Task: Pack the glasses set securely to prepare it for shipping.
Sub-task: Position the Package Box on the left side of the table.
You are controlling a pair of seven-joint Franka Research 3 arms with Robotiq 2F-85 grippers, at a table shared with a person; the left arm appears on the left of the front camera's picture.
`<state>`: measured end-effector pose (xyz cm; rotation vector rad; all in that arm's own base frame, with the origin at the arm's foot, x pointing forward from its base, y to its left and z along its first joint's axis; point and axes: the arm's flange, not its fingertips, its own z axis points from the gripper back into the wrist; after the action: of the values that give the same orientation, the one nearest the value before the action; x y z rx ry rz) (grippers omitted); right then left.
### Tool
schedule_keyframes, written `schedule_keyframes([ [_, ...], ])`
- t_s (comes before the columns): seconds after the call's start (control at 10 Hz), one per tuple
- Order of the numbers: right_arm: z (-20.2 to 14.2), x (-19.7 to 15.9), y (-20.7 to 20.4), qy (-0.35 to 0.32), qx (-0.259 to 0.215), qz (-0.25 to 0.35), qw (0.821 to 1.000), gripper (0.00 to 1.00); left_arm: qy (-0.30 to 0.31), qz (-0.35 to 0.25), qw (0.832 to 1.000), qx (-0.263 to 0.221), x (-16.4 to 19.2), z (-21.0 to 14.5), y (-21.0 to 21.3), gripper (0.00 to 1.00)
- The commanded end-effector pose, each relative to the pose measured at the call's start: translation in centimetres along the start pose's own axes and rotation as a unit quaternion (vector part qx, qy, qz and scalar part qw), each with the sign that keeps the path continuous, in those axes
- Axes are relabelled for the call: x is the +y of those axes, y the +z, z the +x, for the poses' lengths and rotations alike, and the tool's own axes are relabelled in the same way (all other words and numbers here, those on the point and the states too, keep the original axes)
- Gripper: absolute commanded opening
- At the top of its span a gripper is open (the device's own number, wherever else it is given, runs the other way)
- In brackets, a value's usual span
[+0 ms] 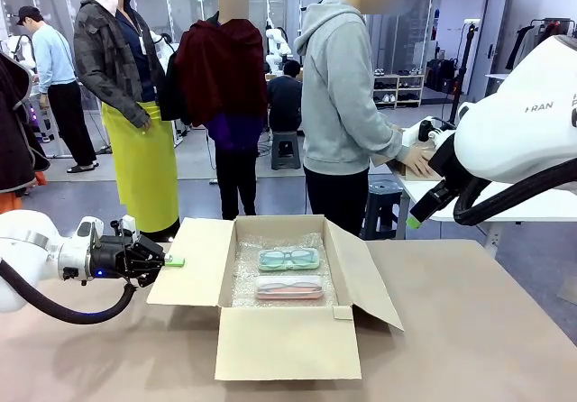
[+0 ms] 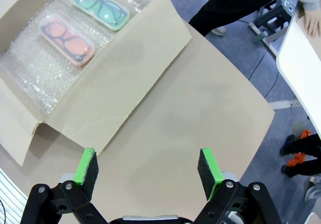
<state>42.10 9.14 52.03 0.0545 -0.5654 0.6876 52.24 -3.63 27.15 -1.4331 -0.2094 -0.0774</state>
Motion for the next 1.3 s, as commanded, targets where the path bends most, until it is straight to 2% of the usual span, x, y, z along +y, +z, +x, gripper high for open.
schedule_keyframes([
  [0.0, 0.3, 0.1, 0.0, -0.006, 0.003, -0.002, 1.000, 1.00, -0.021, 0.005, 1.000, 0.011, 0.0, 0.4, 1.4, 0.03],
  [0.5, 0.3, 0.1, 0.0, -0.006, 0.003, -0.002, 1.000, 1.00, -0.040, 0.011, 0.999, -0.023, 1.3, 0.7, 10.9, 0.03],
  [0.7, 0.3, 0.1, 0.0, -0.006, 0.003, -0.002, 1.000, 1.00, -0.052, 0.021, 0.998, -0.018, 1.4, 0.7, 14.3, 0.03],
  [1.0, 0.3, 0.1, 0.0, -0.006, 0.003, -0.002, 1.000, 1.00, -0.036, 0.031, 0.999, -0.008, 2.8, 0.7, 18.8, 0.03],
  [1.2, 0.3, 0.1, 0.0, -0.006, 0.003, -0.002, 1.000, 1.00, -0.032, 0.016, 0.999, 0.007, 3.0, 0.7, 21.5, 0.03],
])
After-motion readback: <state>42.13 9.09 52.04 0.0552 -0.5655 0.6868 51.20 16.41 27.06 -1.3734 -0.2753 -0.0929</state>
